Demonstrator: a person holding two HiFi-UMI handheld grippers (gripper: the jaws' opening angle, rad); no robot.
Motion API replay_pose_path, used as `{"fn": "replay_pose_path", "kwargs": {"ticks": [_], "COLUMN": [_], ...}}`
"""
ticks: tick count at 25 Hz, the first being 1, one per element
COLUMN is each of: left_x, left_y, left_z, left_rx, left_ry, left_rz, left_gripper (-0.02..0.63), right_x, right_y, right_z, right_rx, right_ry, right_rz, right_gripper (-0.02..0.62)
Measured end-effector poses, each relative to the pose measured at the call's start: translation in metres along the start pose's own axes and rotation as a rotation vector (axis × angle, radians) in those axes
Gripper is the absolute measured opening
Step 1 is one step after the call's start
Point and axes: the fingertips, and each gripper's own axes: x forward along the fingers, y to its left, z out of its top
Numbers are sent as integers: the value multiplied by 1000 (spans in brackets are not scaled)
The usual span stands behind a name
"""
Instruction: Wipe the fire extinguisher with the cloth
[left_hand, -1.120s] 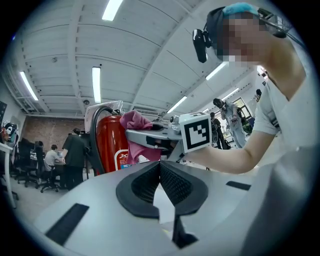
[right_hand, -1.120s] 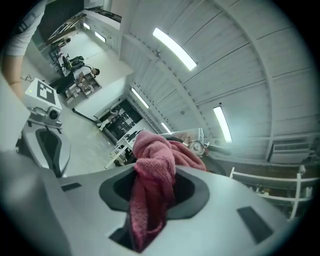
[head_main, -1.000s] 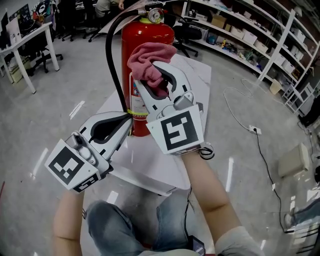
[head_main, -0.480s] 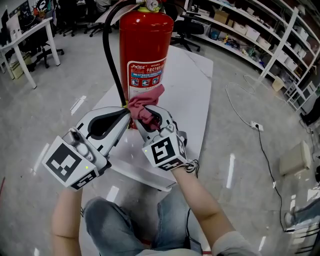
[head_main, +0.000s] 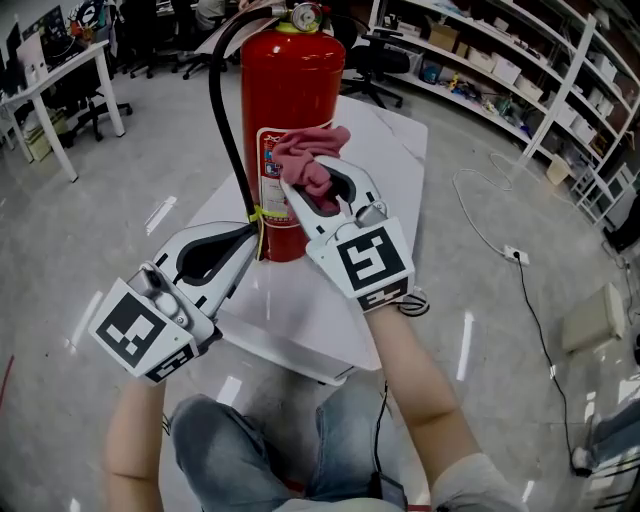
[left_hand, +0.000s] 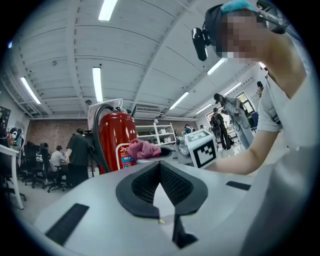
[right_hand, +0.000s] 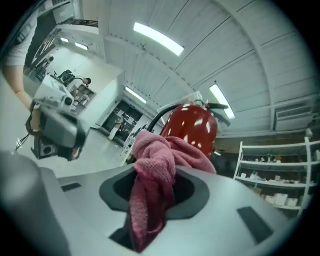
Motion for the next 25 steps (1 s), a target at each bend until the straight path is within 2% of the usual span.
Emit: {"fn": "replay_pose_path", "kwargs": {"ticks": [4,7,12,15,20,23,25], "left_x": [-1,-3,-5,-6,-7,-7,-8], "left_y": [4,7,12,13,10,9,10], "left_z": [2,4,4,2,0,-3,-7], "left_rx": [1,2,2,3,1,3,2], "left_ry": [-7,-12,-15,-14,-11,-10,-12], "left_rz": [11,20,39,46,49,47,48], "left_gripper": [9,10,9,9,9,9,10], "right_x": [3,3,-2,-5,-11,-12,-12], "right_y": [-45,-52,-32,-12,22,29,29], "right_z": [51,57,12,-28,-86,-99,-93], "right_rx": [47,66,128,169,176,161,146], "right_ry": [-109,-128,-77,-11,110,143,136], "right_rz": [-54,-56,-35,-12,19,29,29], "right_gripper": [133,133,133,133,133,133,133]}}
